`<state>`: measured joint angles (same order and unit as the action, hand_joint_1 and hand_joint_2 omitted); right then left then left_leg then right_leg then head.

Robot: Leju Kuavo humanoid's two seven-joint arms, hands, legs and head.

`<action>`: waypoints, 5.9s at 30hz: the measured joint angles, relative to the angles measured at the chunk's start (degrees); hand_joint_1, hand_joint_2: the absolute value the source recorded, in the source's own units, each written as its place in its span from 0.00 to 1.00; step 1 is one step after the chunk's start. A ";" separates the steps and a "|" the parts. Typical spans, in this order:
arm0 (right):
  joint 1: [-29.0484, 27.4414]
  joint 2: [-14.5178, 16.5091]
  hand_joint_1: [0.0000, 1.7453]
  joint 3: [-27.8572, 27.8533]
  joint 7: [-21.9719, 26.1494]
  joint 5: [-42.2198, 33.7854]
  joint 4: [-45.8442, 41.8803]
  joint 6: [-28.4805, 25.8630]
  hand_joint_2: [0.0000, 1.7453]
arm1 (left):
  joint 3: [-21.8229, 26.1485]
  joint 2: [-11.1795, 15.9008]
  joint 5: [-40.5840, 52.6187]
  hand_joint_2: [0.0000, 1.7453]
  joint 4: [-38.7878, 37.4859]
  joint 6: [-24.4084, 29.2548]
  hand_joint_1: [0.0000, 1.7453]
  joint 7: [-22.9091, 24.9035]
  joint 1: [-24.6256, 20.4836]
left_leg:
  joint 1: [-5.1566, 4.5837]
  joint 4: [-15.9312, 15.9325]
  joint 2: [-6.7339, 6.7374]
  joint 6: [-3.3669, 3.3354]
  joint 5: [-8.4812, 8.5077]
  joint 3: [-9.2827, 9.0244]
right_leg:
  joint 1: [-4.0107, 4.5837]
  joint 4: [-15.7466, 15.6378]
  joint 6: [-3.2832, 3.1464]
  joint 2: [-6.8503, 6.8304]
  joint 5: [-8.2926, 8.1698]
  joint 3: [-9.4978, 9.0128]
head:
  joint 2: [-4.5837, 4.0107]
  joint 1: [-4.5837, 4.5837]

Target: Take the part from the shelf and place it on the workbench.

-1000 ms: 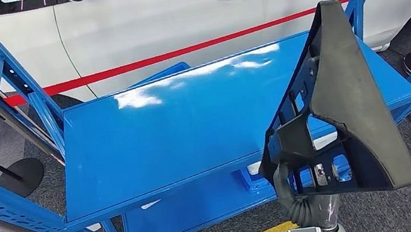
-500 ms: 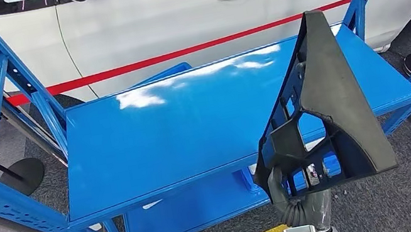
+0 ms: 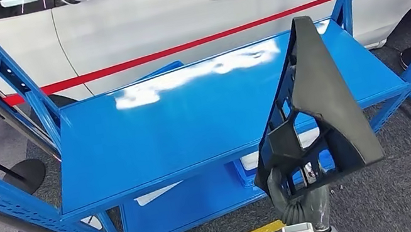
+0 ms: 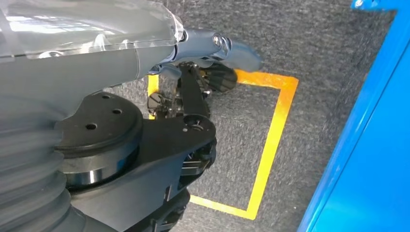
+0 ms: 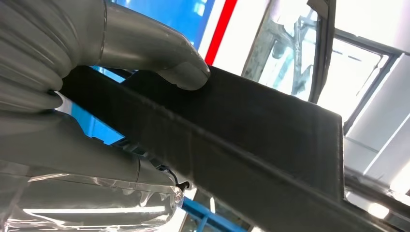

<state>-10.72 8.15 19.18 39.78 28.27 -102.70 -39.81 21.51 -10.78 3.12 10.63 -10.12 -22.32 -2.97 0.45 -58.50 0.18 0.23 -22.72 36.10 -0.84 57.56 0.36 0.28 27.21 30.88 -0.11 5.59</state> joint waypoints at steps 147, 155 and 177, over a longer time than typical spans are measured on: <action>-1.69 -0.50 1.00 -0.58 -1.54 0.25 -0.02 0.01 1.00 | -0.04 -0.31 1.86 1.00 -0.01 -0.38 0.00 -1.74 -0.31 | -0.80 2.06 0.52 -0.73 0.23 -1.71 | 1.36 -1.17 -1.47 -0.51 0.84 -1.68 | 0.01 -0.02; -1.95 -0.10 1.00 -0.66 -2.59 2.34 -0.92 0.01 1.00 | -0.04 -0.31 2.16 1.00 -0.01 -0.55 0.00 -1.75 -0.33 | -0.86 1.93 0.52 -0.79 0.21 -1.63 | 1.29 -1.19 -1.33 -0.51 0.75 -1.65 | 0.01 -0.02; -3.47 2.22 1.00 -3.79 -1.96 4.62 -2.24 -0.12 1.00 | 0.00 -0.31 2.45 1.00 -0.01 -0.70 0.00 -2.26 -0.36 | -0.50 1.57 2.61 -1.64 0.91 -0.18 | -0.27 2.90 1.27 -2.33 3.41 -0.67 | 0.00 -0.04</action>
<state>-14.19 10.38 15.39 37.82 32.89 -104.94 -39.92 21.51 -11.09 5.57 10.63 -10.82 -24.58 -3.33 -0.05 -56.93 2.79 -1.41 -21.80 35.92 -1.10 60.45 1.63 -2.05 30.62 30.21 -0.11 5.55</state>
